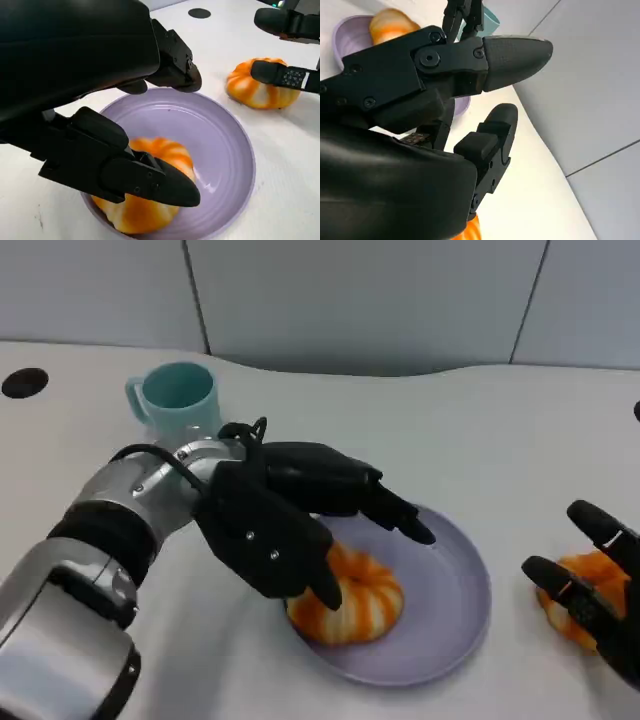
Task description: Grasp the bread from the table and place it into the plate.
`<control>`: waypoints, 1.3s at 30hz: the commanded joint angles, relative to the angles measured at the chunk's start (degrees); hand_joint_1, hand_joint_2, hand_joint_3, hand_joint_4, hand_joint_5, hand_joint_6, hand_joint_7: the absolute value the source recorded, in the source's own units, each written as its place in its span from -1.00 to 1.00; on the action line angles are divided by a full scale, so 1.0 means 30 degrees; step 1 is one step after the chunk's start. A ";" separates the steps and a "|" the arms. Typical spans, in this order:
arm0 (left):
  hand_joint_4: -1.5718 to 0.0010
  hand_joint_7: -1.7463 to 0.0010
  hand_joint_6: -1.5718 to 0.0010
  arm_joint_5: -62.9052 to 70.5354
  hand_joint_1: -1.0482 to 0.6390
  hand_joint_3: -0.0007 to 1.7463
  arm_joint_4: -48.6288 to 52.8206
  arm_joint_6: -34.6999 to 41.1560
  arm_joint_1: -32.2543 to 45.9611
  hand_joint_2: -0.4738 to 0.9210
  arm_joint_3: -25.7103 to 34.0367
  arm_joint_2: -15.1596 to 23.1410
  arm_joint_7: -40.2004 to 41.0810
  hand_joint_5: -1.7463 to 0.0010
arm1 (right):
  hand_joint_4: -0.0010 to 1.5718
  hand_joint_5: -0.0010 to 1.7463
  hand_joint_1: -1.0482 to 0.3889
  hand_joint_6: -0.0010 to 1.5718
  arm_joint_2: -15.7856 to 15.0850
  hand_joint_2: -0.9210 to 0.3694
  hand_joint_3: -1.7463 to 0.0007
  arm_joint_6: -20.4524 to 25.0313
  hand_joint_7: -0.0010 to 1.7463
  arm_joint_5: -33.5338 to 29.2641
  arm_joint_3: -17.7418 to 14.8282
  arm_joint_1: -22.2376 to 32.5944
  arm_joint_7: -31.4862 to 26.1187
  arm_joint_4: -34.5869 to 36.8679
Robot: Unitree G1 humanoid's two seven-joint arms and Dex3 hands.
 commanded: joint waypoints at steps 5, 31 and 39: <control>1.00 0.96 0.68 -0.1098 -0.79 -0.79 -0.0518 -0.0114 -0.0270 1.00 0.0696 0.0454 -0.1010 0.60 | -0.32 0.08 -0.02 -0.10 -0.0183 -1.00 0.58 0.0031 -0.58 0.0012 -0.0118 0.0020 -0.0411 -0.0245; 0.75 0.98 0.65 -1.4492 -0.69 -0.72 -0.7759 0.7323 1.0276 1.00 1.0659 0.4750 -0.8326 0.68 | -0.30 0.01 -0.01 -0.14 -0.0429 -1.00 0.62 0.0078 -0.60 0.0360 -0.0260 -0.0245 -0.0174 0.0306; 0.35 0.93 0.38 -1.3886 -0.59 -0.72 -0.8536 0.8266 1.2773 1.00 1.1422 0.4992 -0.6432 0.39 | -0.33 0.02 -0.02 -0.12 -0.0501 -1.00 0.63 0.0163 -0.58 0.0451 -0.0283 -0.0291 -0.0103 0.0368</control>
